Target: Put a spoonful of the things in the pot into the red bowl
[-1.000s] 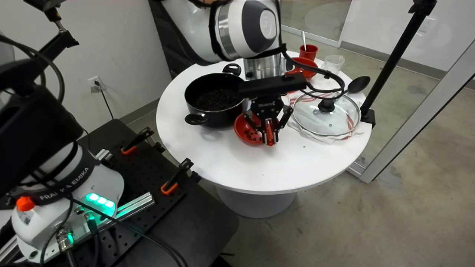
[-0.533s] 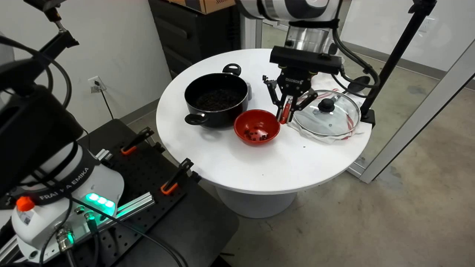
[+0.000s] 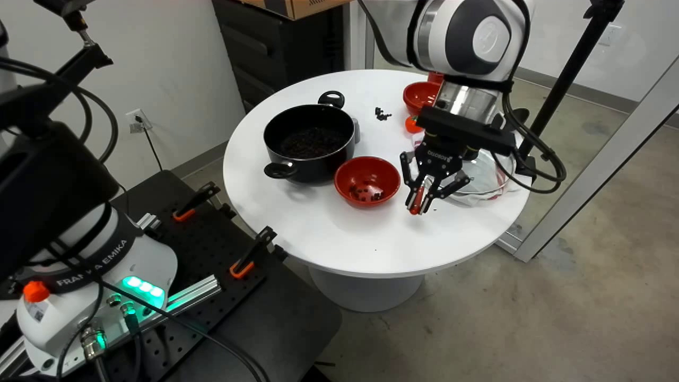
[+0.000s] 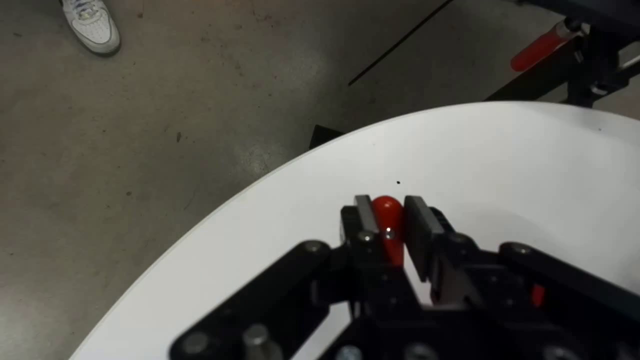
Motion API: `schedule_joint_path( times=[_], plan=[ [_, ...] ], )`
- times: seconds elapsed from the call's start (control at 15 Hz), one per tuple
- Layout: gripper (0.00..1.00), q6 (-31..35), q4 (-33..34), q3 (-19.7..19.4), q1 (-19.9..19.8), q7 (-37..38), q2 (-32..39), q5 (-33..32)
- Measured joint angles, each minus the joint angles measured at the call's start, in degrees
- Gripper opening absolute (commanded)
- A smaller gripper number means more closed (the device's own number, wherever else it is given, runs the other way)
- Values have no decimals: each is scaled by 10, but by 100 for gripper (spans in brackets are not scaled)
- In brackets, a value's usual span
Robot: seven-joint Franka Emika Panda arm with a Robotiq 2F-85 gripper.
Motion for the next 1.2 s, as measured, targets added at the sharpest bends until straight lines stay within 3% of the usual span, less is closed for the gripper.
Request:
schedule_joint_path(
  times=[0.67,1.2],
  plan=[
    [5,5,26,-7,0,-41,72,1],
    [5,70,63,-5,0,-70,142,1]
  ],
)
